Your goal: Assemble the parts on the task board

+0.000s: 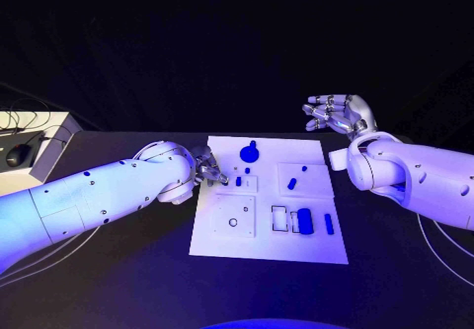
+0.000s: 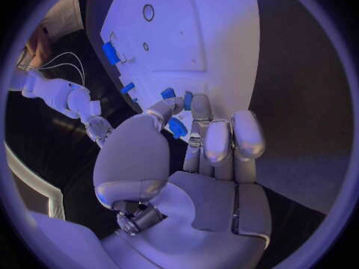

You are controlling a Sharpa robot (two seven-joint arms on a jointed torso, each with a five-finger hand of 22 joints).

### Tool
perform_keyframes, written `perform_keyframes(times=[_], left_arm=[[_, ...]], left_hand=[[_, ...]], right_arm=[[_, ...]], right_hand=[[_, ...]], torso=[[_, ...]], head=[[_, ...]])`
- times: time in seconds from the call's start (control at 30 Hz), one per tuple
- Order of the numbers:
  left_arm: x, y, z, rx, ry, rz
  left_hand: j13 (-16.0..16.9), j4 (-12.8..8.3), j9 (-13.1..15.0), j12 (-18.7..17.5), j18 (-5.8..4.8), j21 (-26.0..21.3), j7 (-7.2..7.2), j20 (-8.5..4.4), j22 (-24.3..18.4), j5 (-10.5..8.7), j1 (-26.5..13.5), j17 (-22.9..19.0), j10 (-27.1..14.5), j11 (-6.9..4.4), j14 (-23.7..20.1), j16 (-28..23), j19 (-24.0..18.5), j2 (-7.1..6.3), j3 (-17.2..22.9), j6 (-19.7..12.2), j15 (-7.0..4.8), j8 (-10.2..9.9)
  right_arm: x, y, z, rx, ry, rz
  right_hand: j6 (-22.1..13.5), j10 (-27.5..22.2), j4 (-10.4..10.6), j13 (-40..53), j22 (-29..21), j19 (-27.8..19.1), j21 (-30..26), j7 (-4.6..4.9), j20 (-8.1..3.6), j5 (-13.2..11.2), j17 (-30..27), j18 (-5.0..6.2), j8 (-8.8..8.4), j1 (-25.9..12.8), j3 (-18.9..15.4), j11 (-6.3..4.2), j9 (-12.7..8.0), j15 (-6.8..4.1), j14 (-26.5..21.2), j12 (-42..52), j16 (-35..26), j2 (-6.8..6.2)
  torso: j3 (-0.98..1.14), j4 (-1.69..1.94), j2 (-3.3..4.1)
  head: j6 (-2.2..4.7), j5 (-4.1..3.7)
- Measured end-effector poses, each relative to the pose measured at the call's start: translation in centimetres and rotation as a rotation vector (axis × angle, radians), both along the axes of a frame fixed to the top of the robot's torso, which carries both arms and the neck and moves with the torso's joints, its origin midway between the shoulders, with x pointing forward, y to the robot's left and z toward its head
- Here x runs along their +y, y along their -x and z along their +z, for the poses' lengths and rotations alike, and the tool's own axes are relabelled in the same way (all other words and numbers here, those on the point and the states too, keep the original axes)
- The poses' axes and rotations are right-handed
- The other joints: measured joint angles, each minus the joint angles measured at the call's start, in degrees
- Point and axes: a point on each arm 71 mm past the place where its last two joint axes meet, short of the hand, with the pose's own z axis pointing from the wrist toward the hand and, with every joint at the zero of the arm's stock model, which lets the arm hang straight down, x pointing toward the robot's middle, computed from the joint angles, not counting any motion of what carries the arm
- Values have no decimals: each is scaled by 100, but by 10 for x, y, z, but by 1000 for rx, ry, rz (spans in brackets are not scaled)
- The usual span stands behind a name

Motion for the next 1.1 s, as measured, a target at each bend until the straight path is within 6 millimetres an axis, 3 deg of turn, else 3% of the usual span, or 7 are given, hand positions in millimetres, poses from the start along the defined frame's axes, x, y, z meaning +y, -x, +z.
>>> perform_keyframes(times=[1.1], left_arm=[[-2,-8,1,54,-19,-6]], left_hand=[[-9,-1,-35,23,0,0,0,0,-2,19,0,1,0,0,-5,0,0,0,-1,0,-5,-3]], right_arm=[[1,0,0,1,-1,2]], right_hand=[[-18,1,-17,0,-68,0,27,18,0,-1,-25,-1,0,0,17,1,0,0,0,0,0,0]], torso=[[8,1,3]], head=[[-23,-4]])
